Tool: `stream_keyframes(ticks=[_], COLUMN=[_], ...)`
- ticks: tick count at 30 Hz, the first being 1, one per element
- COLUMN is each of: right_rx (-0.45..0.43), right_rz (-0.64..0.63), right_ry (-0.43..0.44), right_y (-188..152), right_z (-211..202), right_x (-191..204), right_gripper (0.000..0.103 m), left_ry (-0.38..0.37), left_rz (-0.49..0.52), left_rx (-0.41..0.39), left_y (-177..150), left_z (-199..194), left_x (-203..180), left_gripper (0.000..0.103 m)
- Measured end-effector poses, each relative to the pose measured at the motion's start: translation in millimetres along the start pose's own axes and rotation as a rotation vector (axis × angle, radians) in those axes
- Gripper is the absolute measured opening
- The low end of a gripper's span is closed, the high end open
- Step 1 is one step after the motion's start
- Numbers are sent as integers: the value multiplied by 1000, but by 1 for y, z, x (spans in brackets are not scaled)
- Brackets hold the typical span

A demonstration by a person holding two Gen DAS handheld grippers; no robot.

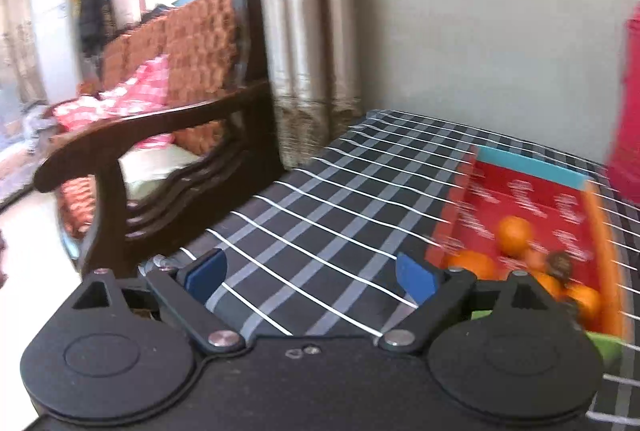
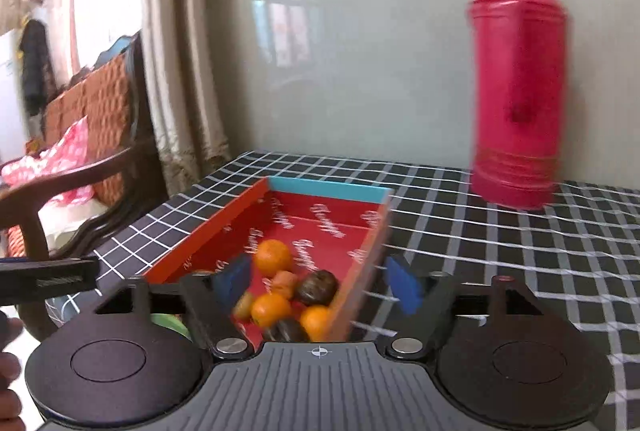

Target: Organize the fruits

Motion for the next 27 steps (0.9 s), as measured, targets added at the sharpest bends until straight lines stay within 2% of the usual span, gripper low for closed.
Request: stream_keyframes(ticks=[1,3,7,12,19,27], right_rx=[-15,-43,-41,-55,-89,-103], right_rz=[10,13,6,28,70,90], right_ry=[-24,-71,-125,-167,-184,-181], right_y=[0,-1,-6,-10,-13,-14], right_z=[-15,-46,-96,-145,-176,-187], right_x=[-4,-11,-17,-18,-18,-15], right_gripper=[98,103,103,103,103,103], left_ry=[-30,-54,-89,-140,-158,-166], left_rz=[4,31,72,102,114,100], left_rx=[-6,-24,-67,-100,-115,-132], left_y=[-1,-2,-1,-5,-12,-13], left_z=[-12,-37,-87,-138,-165,-178], left_x=[-4,-14,-25,-35,-36,-31], left_gripper=[88,92,97,97,97,97])
Point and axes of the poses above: each gripper's, at about its wrist camera, not at the fingertips, and z roughly the way its jaws point, x to its left, y to its top, the point moved 6 cm from there along z, roughly the way its jaws point, and after that the axes turned 11 degrees about z, right-handed, at the moved point
